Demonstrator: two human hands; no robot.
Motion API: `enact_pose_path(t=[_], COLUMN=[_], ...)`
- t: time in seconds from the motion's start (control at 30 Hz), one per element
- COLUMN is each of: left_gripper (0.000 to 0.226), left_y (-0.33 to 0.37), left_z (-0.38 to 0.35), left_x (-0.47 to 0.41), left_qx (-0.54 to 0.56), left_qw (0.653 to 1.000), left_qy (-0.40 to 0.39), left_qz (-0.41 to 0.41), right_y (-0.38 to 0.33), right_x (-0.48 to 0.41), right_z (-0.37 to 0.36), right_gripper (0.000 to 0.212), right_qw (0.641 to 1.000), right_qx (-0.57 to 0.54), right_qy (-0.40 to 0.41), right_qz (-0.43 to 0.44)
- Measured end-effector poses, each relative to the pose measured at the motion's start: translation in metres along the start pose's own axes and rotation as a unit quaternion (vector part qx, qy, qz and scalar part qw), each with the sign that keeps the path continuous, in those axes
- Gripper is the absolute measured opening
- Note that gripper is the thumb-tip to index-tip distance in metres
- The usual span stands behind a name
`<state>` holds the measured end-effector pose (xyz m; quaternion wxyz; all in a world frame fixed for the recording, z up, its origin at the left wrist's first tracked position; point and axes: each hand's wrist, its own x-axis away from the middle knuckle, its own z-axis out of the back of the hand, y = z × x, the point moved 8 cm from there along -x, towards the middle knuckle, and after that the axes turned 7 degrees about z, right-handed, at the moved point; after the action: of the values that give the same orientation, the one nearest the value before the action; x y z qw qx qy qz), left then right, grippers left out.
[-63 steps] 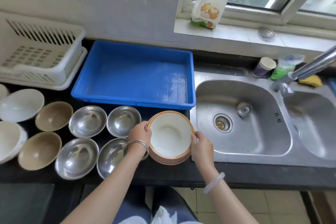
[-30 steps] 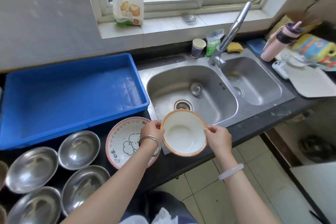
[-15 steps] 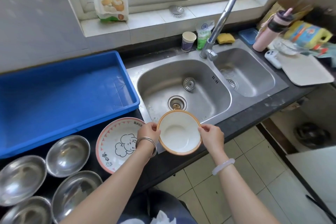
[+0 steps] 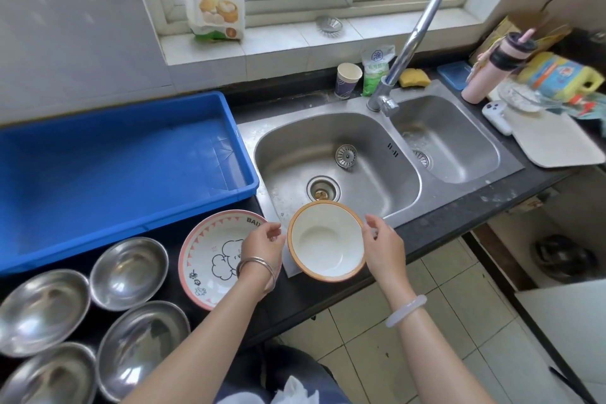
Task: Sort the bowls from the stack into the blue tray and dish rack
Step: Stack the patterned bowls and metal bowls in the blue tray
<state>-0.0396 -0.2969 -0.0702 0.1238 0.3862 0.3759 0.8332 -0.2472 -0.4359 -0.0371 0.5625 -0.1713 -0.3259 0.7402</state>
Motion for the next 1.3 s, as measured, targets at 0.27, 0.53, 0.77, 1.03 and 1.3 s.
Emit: enact_pose_path(t=[0.27,0.53,0.77,1.03,1.3], left_gripper=[0.035,0.056,0.03,0.038,0.019], left_y=[-0.025,-0.071,-0.09,-0.092,-0.069], left_z=[0.083,0.11,0.111,0.143,0.222], left_x=[0.01,0.021,0.015,0.019,0.02], left_qx=[-0.053,-0.042,-0.017,0.076,0.279], left_qw=[0.991,0.986,0.977,0.965,0.919], left_qy=[0.122,0.133,0.149,0.208,0.262], left_qz=[0.004,0.092,0.154,0.143,0.09], right_y=[-0.111,-0.145,-0.143,-0.162,-0.231], right_x=[0.0,-0.001,-0.017,-0.023,-0.03], right_z=[-0.077,-0.175,-0.198,-0.183,-0.174], right_gripper=[0.036,0.032,0.016,0.015,0.018], right_qw=[0.969,0.88,0.857,0.863,0.908], right_qx=[0.037,0.222,0.238,0.186,-0.006], right_qy=[-0.153,-0.338,-0.368,-0.374,-0.379], right_qz=[0.192,0.248,0.271,0.284,0.178])
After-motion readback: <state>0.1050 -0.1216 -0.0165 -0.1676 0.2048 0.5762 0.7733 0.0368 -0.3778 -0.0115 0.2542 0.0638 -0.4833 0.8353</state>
